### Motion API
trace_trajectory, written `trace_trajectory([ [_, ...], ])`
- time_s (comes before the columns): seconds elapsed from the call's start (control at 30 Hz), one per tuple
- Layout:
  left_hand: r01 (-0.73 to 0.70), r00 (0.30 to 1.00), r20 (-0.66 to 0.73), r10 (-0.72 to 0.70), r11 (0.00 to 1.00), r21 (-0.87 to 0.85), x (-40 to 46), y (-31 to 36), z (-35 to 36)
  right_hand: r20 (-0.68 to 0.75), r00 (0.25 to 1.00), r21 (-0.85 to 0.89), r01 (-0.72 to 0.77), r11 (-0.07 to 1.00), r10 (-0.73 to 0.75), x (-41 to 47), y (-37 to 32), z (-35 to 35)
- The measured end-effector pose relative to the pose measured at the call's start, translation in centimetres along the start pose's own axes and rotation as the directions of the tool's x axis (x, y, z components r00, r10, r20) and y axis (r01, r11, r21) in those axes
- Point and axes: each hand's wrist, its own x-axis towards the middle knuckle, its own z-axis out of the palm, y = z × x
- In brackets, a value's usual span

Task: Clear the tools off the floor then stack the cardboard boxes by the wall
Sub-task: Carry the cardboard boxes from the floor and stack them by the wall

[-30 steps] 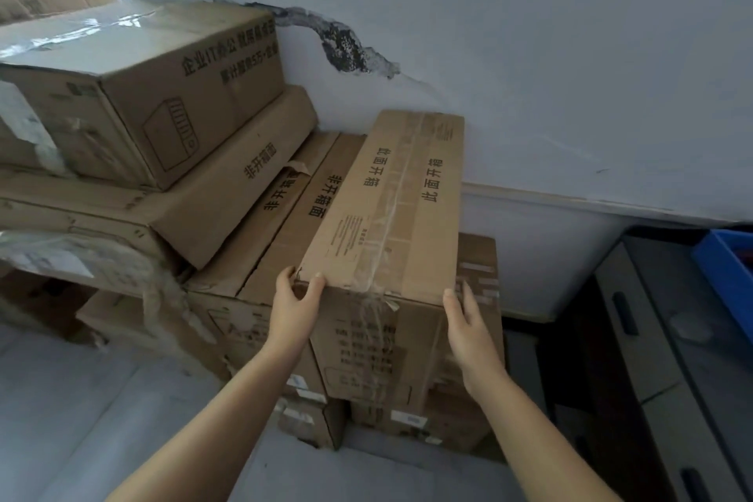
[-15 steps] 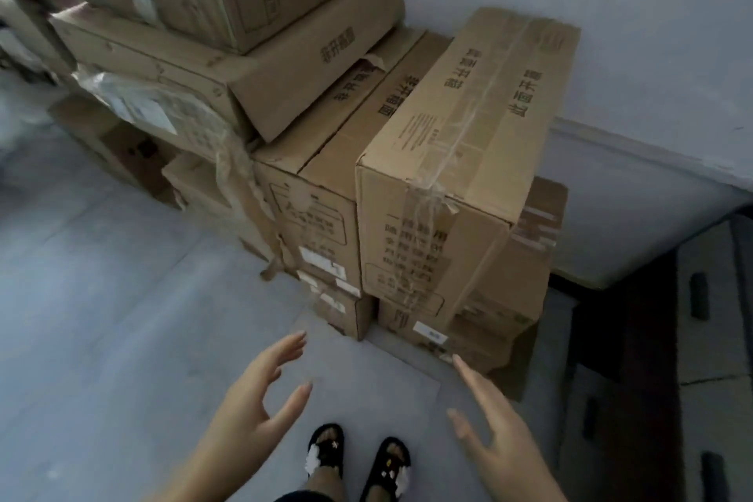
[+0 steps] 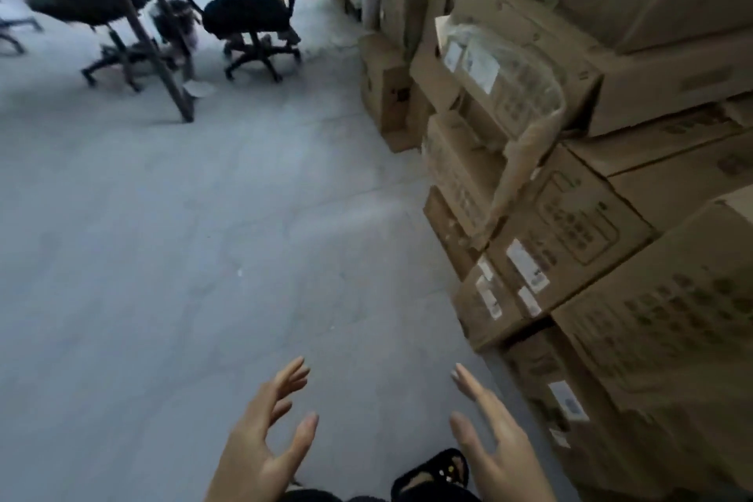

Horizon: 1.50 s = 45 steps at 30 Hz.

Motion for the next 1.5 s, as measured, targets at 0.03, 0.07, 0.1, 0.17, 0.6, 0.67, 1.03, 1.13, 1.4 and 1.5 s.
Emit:
trace_trajectory([
  [0.03,0.024,0.998,-0.052,-0.025,1.0,-0.01,-1.0,-0.9,-2.3,0.024,0.998,0.013,0.05,0.999,-0.05,0.4,-1.2,2.1],
  [0.07,0.051,0.993,-0.106,-0.053,0.998,-0.021,-2.0,-1.8,-4.8,0.043,0.994,0.026,0.099,0.995,-0.1,0.8,-2.4,4.5],
  [0.1,0.074,0.983,-0.163,-0.079,0.997,-0.038,-3.0,-2.7,-7.3,0.063,0.989,0.028,0.135,0.99,-0.137,1.1,-3.7,6.9],
  [0.17,0.11,0.945,-0.303,-0.123,0.992,-0.058,-4.7,-4.4,-12.2,0.116,0.972,0.027,0.2,0.979,-0.202,2.0,-6.4,11.8],
  [0.6,0.268,0.483,-0.802,-0.351,0.932,-0.246,-14.8,-14.2,-26.4,0.605,0.664,0.095,0.487,0.868,-0.439,5.2,-20.3,35.3],
  [0.67,0.267,0.413,-0.83,-0.376,0.921,-0.285,-14.8,-15.1,-28.2,0.649,0.616,0.099,0.514,0.852,-0.447,6.2,-22.0,38.7],
  [1.03,0.263,0.029,-0.937,-0.348,0.907,-0.329,-8.8,-21.1,-45.7,0.814,0.301,0.245,0.597,0.764,-0.497,14.8,-36.5,62.3],
  [1.13,0.253,-0.07,-0.941,-0.332,0.906,-0.338,-7.4,-22.1,-50.3,0.828,0.198,0.3,0.634,0.713,-0.525,15.6,-40.8,68.8],
  [1.4,0.247,-0.277,-0.871,-0.405,0.846,-0.472,-7.8,-26.9,-59.0,0.902,-0.07,0.361,0.662,0.657,-0.426,14.7,-45.5,83.2],
  [1.5,0.238,-0.332,-0.845,-0.418,0.83,-0.504,-8.3,-29.8,-64.0,0.906,-0.12,0.376,0.669,0.641,-0.406,13.6,-47.3,89.7],
])
